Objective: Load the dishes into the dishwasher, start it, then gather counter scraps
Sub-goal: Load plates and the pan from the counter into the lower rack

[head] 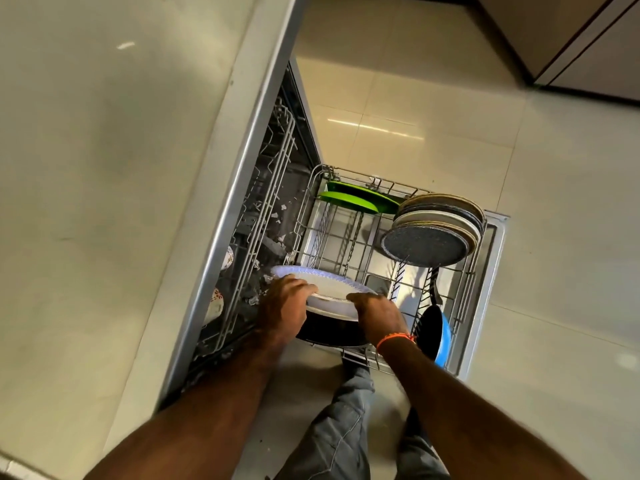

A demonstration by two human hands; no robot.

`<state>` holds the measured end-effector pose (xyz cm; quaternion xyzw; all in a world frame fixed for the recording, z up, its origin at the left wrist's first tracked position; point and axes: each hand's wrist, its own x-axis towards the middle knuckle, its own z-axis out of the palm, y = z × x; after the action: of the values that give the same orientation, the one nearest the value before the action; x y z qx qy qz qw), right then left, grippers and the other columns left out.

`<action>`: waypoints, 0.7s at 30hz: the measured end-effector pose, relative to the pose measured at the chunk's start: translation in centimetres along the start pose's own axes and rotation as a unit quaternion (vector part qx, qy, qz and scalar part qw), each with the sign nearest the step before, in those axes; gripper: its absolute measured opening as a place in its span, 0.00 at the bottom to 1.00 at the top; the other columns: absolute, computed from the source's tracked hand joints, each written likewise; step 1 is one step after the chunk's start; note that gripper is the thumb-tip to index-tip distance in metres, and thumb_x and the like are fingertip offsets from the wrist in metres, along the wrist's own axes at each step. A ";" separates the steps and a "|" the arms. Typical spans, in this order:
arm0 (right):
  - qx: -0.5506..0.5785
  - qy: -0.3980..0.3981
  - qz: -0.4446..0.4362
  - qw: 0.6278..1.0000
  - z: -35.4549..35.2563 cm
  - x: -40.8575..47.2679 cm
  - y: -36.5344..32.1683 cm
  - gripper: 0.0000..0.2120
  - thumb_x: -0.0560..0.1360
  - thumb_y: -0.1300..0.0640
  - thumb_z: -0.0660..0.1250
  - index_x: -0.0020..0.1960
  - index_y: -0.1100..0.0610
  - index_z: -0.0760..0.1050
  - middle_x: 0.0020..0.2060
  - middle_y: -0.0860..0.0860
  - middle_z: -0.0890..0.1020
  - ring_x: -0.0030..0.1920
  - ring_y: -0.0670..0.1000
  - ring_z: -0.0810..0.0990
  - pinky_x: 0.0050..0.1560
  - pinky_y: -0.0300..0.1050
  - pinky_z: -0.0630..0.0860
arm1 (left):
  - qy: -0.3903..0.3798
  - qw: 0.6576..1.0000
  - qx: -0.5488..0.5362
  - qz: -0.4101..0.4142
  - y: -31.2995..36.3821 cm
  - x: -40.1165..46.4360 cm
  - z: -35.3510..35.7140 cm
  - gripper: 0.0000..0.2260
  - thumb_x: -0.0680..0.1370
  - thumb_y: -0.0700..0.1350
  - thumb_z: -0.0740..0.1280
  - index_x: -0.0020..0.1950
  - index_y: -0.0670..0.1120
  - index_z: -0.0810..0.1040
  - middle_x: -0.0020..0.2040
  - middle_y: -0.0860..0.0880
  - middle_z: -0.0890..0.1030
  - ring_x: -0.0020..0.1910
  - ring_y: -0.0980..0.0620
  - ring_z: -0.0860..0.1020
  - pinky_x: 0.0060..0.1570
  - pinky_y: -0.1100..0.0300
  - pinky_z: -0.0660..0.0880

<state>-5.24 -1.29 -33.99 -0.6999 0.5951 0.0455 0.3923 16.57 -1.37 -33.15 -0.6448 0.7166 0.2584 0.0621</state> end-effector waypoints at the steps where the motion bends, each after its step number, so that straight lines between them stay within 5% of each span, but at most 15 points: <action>1: 0.001 -0.004 0.004 1.000 0.1 0.2 0.1 0.21 0.77 0.64 0.67 0.68 0.50 0.76 0.59 0.54 0.83 0.57 0.54 0.83 0.59 0.51 0.80 | -0.003 1.000 -0.002 -0.008 0.0 0.1 0.2 0.19 0.73 0.32 0.68 0.61 0.47 0.84 0.57 0.48 0.84 0.59 0.46 0.80 0.62 0.50 0.77; 7: 0.013 -0.046 0.017 0.999 0.9 1.4 0.3 0.16 0.81 0.60 0.64 0.67 0.51 0.77 0.54 0.54 0.84 0.53 0.54 0.83 0.56 0.49 0.80 | -0.018 0.999 -0.027 -0.032 0.9 0.7 0.4 0.18 0.76 0.34 0.66 0.64 0.47 0.82 0.58 0.48 0.84 0.60 0.46 0.78 0.62 0.49 0.76; 15: 0.035 -0.055 0.042 0.997 -0.3 1.2 -0.5 0.23 0.77 0.62 0.63 0.72 0.52 0.73 0.64 0.55 0.80 0.62 0.56 0.80 0.64 0.51 0.77 | -0.042 0.997 -0.039 -0.058 2.2 0.3 -0.7 0.19 0.82 0.49 0.64 0.71 0.44 0.75 0.63 0.45 0.82 0.65 0.45 0.75 0.65 0.48 0.74; 21: -0.005 -0.041 0.023 0.999 -2.8 -0.2 -1.4 0.19 0.80 0.57 0.62 0.71 0.52 0.73 0.64 0.55 0.80 0.61 0.55 0.80 0.62 0.50 0.77 | -0.073 0.994 -0.034 -0.071 3.7 -0.5 -2.2 0.23 0.82 0.55 0.62 0.74 0.45 0.71 0.68 0.46 0.78 0.69 0.45 0.72 0.67 0.45 0.71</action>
<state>-5.20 -2.82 -31.24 -0.6856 0.5939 0.0864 0.4119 13.68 -1.76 -29.95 -0.6751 0.6534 0.3243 0.1104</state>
